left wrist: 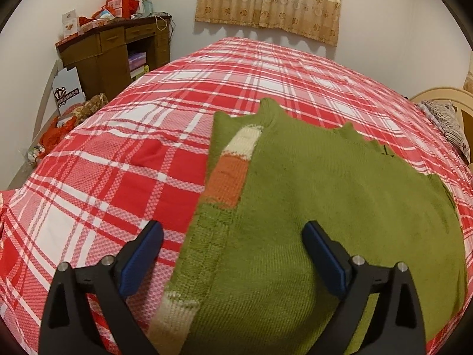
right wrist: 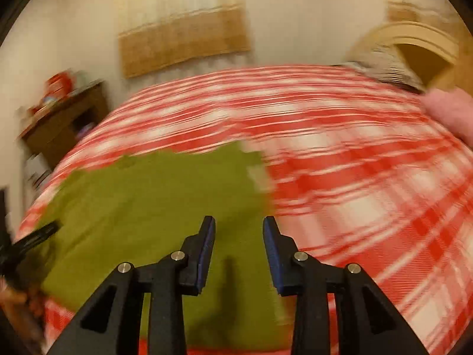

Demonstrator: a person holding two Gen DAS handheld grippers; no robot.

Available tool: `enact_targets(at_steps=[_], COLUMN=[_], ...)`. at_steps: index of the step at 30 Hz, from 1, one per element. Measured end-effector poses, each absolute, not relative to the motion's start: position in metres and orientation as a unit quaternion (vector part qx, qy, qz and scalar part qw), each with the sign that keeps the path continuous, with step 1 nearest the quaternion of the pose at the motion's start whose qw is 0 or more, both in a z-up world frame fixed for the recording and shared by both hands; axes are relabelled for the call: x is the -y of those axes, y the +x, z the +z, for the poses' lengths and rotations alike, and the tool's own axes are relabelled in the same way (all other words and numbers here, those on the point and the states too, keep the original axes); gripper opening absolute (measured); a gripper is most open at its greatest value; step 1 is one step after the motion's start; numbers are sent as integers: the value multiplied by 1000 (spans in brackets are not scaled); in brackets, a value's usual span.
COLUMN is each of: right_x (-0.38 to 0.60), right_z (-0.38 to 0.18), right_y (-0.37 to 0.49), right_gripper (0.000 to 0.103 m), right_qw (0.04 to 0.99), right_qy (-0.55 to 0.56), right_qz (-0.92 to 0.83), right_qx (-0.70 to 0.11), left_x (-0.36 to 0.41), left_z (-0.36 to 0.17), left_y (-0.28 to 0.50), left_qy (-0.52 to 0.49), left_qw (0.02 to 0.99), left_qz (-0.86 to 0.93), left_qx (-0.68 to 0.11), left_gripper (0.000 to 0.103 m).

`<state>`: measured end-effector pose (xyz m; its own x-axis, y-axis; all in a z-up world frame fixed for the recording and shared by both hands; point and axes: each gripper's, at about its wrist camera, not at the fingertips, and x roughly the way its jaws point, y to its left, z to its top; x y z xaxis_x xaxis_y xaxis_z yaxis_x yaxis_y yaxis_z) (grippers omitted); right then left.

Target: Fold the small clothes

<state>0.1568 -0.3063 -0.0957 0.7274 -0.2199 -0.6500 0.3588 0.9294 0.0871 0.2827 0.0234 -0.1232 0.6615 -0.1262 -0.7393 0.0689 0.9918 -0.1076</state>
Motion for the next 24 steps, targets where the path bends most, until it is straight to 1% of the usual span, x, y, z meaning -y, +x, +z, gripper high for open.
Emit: enact_targets(at_steps=[3, 4, 8, 11, 15, 18, 21, 24], right_x=[292, 290, 292, 290, 292, 292, 292, 292], right_z=[-128, -136, -134, -134, -135, -136, -136, -136], right_y=[168, 165, 163, 160, 154, 155, 155, 154], right_gripper=[34, 35, 36, 36, 39, 40, 42, 43], right_qw=[914, 917, 921, 924, 926, 927, 928, 929], right_qy=[87, 80, 84, 85, 93, 97, 97, 99], right_qz=[-145, -148, -143, -141, -132, -128, -125, -123], right_qx=[-370, -361, -352, -346, -340, -338, -336, -335], left_x=[-24, -24, -28, -31, -39, -37, -28, -25], left_z=[-123, -123, -123, -121, -117, -112, -103, -102], left_y=[278, 277, 268, 259, 246, 231, 213, 209], left_qy=[-30, -29, -32, -35, -44, -9, 39, 42], left_qw=[911, 911, 912, 911, 905, 909, 923, 922], left_qz=[-49, -47, -38, -29, -17, 7, 27, 18], left_qx=[-408, -408, -408, -409, -423, -416, -382, -386], left_gripper=[99, 99, 102, 102, 102, 102, 102, 102])
